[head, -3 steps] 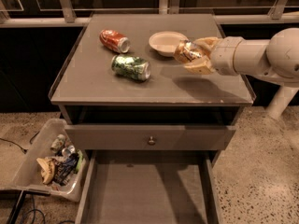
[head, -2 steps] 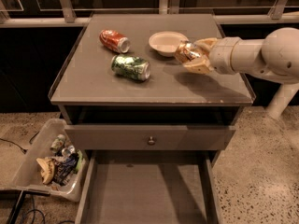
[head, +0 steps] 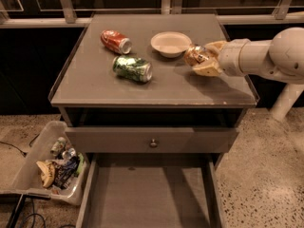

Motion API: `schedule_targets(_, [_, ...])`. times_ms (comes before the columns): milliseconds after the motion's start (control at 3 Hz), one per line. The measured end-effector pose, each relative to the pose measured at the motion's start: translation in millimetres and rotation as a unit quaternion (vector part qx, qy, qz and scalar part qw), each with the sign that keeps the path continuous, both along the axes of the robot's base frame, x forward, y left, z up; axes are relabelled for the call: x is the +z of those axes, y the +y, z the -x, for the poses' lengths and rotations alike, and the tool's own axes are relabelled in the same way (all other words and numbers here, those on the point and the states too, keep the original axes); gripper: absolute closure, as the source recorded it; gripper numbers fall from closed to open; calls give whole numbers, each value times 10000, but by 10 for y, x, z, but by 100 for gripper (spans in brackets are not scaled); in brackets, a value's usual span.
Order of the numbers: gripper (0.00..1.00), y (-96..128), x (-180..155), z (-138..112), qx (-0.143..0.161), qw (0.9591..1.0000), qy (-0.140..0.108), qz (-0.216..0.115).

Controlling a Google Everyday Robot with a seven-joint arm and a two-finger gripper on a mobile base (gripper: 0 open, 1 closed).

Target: Pick orange can from middle drawer and place on counter

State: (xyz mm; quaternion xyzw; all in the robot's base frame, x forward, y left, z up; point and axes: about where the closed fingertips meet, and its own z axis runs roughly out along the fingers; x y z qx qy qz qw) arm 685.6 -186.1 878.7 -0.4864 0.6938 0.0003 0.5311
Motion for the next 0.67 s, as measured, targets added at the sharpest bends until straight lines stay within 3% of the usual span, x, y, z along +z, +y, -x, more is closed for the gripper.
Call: schedule_targets(667, [58,-3,0,0,-2,10000,1,2])
